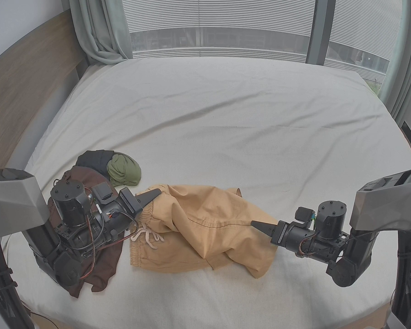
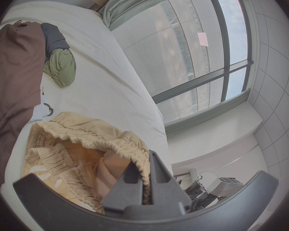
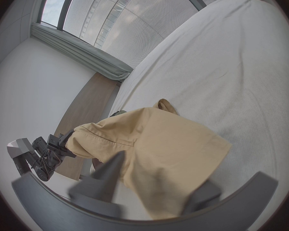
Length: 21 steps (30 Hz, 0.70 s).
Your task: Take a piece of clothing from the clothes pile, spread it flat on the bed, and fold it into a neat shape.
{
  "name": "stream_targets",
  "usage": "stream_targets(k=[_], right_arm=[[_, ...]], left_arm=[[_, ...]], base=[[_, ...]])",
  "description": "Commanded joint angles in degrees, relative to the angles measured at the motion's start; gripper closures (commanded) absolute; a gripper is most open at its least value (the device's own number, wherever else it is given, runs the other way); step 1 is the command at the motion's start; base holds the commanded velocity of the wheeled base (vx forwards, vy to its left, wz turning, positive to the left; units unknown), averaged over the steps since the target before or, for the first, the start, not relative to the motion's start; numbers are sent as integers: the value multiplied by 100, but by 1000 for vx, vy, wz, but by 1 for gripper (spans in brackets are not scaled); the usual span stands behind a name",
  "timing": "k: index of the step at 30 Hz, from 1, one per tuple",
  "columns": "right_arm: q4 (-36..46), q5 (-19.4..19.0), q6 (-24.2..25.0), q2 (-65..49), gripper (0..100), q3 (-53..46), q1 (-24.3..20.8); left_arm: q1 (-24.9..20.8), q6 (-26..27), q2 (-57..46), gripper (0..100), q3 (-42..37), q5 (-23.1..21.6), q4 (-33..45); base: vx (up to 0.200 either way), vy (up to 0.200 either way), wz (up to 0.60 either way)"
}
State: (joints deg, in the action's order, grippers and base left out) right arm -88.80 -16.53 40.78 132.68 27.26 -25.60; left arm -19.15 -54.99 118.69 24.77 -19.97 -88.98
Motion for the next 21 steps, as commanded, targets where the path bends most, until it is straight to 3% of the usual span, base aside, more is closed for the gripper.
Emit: stream_targets(k=[1,8,21], right_arm=[[-6,1,-8,118,100,43,20],[-6,18,-8,30,100,8,38],[38,-8,-52,-1473,100,-687,38]], left_arm=[[-1,-3,-4,100,19,2,-5],[8,-12,-39,100,37,2,-14],[-177,6,-777,100,10,-113,-5]], base=[[0,0,0],[0,0,0],[0,0,0]])
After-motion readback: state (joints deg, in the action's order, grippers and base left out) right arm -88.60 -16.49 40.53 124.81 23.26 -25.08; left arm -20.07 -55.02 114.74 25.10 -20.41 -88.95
